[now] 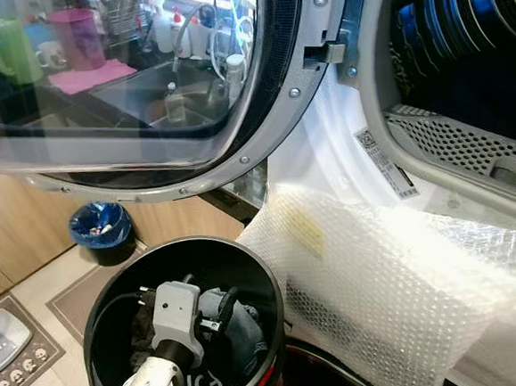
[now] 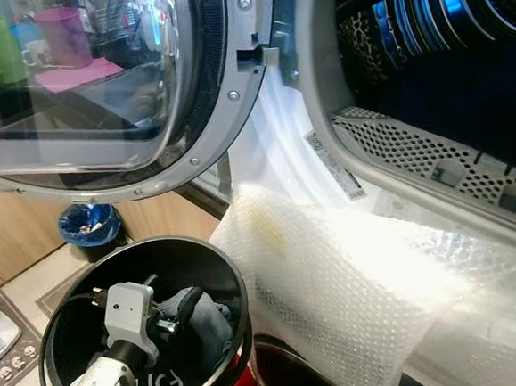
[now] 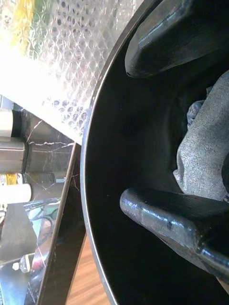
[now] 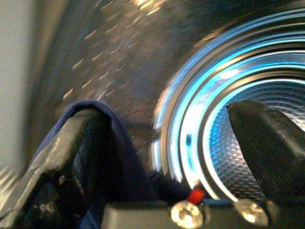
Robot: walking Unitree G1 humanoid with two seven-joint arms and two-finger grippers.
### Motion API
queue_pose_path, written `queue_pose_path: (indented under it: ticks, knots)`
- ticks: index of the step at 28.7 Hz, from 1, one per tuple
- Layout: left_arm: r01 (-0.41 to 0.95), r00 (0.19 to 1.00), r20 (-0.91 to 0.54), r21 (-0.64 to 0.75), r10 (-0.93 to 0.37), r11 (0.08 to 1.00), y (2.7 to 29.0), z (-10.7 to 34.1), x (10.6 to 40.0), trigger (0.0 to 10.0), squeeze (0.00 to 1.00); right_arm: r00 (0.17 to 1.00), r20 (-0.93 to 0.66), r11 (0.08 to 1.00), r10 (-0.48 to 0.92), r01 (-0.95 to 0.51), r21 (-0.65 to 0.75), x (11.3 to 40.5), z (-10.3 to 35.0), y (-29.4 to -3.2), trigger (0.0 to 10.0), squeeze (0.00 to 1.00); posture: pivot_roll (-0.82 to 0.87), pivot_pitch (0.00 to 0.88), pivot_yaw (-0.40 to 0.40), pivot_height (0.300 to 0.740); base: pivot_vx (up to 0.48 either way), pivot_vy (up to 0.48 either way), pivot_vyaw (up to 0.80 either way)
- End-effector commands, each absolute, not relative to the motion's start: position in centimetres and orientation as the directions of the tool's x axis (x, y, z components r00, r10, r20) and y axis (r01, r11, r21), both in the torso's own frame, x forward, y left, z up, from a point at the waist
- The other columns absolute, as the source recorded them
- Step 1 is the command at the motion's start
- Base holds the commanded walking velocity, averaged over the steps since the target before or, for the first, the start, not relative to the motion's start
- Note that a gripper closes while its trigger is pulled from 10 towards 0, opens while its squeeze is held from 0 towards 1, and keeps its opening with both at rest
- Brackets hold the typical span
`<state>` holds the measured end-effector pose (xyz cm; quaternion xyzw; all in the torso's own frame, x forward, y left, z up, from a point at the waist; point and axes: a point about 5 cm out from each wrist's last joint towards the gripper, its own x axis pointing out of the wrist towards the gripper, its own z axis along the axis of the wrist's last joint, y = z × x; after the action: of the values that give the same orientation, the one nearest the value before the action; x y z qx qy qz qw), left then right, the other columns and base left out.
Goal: Clothes washing
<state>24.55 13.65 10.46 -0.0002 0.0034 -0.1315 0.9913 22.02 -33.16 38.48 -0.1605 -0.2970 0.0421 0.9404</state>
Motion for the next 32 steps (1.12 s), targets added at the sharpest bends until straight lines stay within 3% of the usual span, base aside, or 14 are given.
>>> queue_pose_path:
  ticks: [1, 4, 5, 7, 10, 13, 17, 19, 22, 24, 25, 28, 30, 32]
  knots:
    - [0.267, 0.964, -0.017, 0.001, -0.267, 0.964, 13.6, 10.3, 24.5, 10.0, 0.0, 0.82, 0.569, 0.97, 0.054, 0.092, -0.224, 21.1, 38.1, -35.5, 10.0, 0.0, -0.09, 0.075, 0.033, 0.74, 0.0, 0.0, 0.0]
    - [0.266, 0.964, -0.018, 0.002, -0.266, 0.964, 13.6, 10.3, 24.4, 10.0, 0.0, 0.765, 0.618, 0.958, -0.179, 0.279, -0.068, 22.1, 39.1, -37.1, 10.0, 0.0, -0.09, 0.076, 0.032, 0.74, 0.0, 0.0, 0.0]
    - [0.266, 0.964, -0.018, 0.002, -0.266, 0.964, 13.6, 10.3, 24.4, 10.0, 0.0, 0.765, 0.618, 0.958, -0.179, 0.279, -0.068, 22.1, 39.1, -37.1, 10.0, 0.0, -0.09, 0.076, 0.032, 0.74, 0.0, 0.0, 0.0]
    - [0.264, 0.964, -0.018, 0.003, -0.264, 0.964, 13.6, 10.3, 24.4, 10.0, 0.0, 0.755, 0.587, 0.896, -0.293, 0.431, -0.107, 22.9, 39.1, -37.5, 10.0, 0.0, -0.09, 0.081, 0.031, 0.74, 0.0, 0.0, 0.0]
    - [0.266, 0.964, -0.018, 0.005, -0.266, 0.964, 13.5, 10.3, 24.5, 10.0, 0.0, 0.839, 0.506, 0.822, -0.199, 0.424, -0.379, 25.4, 38.2, -34.4, 10.0, 0.0, -0.09, 0.08, 0.032, 0.74, 0.0, 0.0, 0.0]
    - [0.269, 0.963, -0.015, 0.003, -0.269, 0.963, 13.3, 10.3, 24.5, 10.0, 0.0, 0.863, 0.483, 0.77, -0.15, 0.409, -0.491, 27.2, 37.9, -32.3, 10.0, 0.0, -0.08, 0.08, 0.03, 0.74, 0.0, 0.0, 0.0]
    - [0.265, 0.964, -0.013, 0.004, -0.265, 0.964, 13.4, 10.4, 24.5, 10.0, 0.0, 0.844, 0.501, 0.737, -0.191, 0.461, -0.495, 28.1, 38.5, -32.2, 10.0, 0.0, -0.07, 0.08, 0.025, 0.74, 0.0, 0.0, 0.0]
    - [0.261, 0.965, -0.014, 0.008, -0.261, 0.965, 13.5, 10.4, 24.4, 10.0, 0.0, 0.884, 0.455, 0.668, -0.109, 0.404, -0.625, 28.7, 38.5, -31.1, 10.0, 0.0, -0.07, 0.082, 0.019, 0.74, 0.0, 0.0, 0.0]
    - [0.259, 0.966, -0.015, 0.008, -0.259, 0.966, 13.5, 10.3, 24.3, 10.0, 0.0, 0.889, 0.441, 0.609, -0.119, 0.417, -0.675, 28.4, 38.7, -31.4, 10.0, 0.0, -0.07, 0.083, 0.019, 0.74, 0.0, 0.0, 0.0]
    - [0.261, 0.965, -0.017, 0.006, -0.261, 0.965, 13.4, 10.2, 24.3, 10.0, 0.0, 0.891, 0.427, 0.501, -0.156, 0.443, -0.743, 27.8, 39.2, -32.5, 10.0, 0.0, -0.08, 0.083, 0.019, 0.74, 0.0, 0.0, 0.0]
    - [0.263, 0.965, -0.018, 0.004, -0.263, 0.965, 13.3, 10.2, 24.3, 10.0, 0.0, 0.886, 0.436, 0.535, -0.155, 0.447, -0.717, 27.7, 39.6, -32.9, 10.0, 0.0, -0.08, 0.082, 0.018, 0.74, 0.0, 0.0, 0.0]
    - [0.266, 0.964, -0.018, 0.002, -0.266, 0.964, 13.2, 10.2, 24.3, 10.0, 0.0, 0.882, 0.465, 0.825, -0.077, 0.318, -0.467, 27.3, 40.4, -32.6, 10.0, 0.0, -0.08, 0.082, 0.017, 0.74, 0.0, 0.0, 0.0]
    - [0.266, 0.964, -0.017, 0.002, -0.266, 0.964, 13.3, 10.2, 24.3, 10.0, 0.0, 0.878, 0.478, 0.882, -0.029, 0.247, -0.402, 27.0, 40.7, -32.2, 10.0, 0.0, -0.09, 0.081, 0.017, 0.74, 0.0, 0.0, 0.0]
    - [0.263, 0.965, -0.017, -0.001, -0.263, 0.965, 13.2, 10.2, 24.4, 10.0, 0.0, 0.834, 0.534, 0.945, 0.14, 0.047, -0.322, 26.2, 41.3, -30.8, 10.0, 0.0, -0.09, 0.081, 0.016, 0.74, 0.0, 0.0, 0.0]
